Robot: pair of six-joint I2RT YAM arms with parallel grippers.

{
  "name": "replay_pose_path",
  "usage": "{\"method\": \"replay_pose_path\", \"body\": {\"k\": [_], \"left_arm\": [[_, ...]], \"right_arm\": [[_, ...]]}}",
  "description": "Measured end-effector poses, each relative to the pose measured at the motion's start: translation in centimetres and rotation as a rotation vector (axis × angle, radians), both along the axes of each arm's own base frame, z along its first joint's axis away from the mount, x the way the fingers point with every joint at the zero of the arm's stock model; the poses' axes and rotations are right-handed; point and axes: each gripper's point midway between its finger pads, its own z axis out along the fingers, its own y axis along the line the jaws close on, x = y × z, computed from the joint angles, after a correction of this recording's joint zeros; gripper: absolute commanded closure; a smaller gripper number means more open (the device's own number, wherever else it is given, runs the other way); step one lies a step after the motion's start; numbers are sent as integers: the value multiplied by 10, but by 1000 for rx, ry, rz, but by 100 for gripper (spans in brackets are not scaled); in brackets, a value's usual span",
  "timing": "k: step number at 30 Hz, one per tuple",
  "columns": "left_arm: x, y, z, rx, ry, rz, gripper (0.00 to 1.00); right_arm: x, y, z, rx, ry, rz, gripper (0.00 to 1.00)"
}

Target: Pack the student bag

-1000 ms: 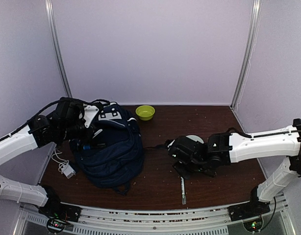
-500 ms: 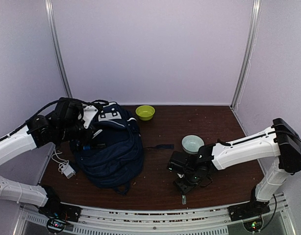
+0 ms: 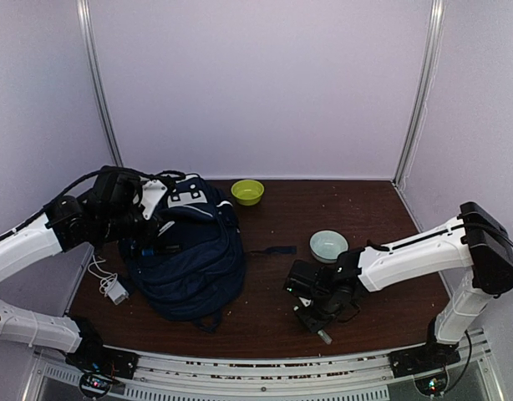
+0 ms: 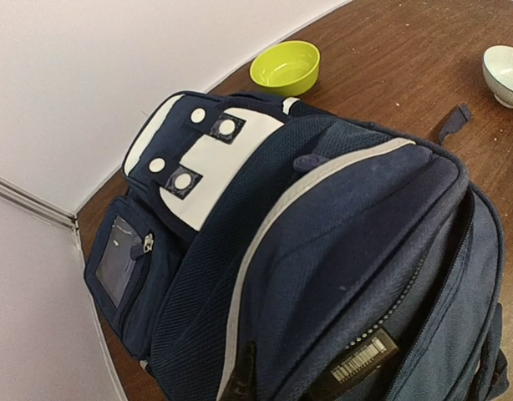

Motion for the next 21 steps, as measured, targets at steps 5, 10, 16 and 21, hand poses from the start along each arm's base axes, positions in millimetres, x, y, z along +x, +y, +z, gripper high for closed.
{"method": "replay_pose_path", "body": {"k": [5,10,16,21], "left_arm": [[2,-2,2,1,2,-1,100],[3,-7,2,5,21,-13,100],[3,-11,6,10,50,-30,100],[0,-14,9,12,77,-49,100]], "right_arm": [[1,12,17,6,-14,122,100],[9,90,119,280,-269,443,100],[9,171,259,627,-870,792,100],[37,241,257,509,-1143,975,100]]}}
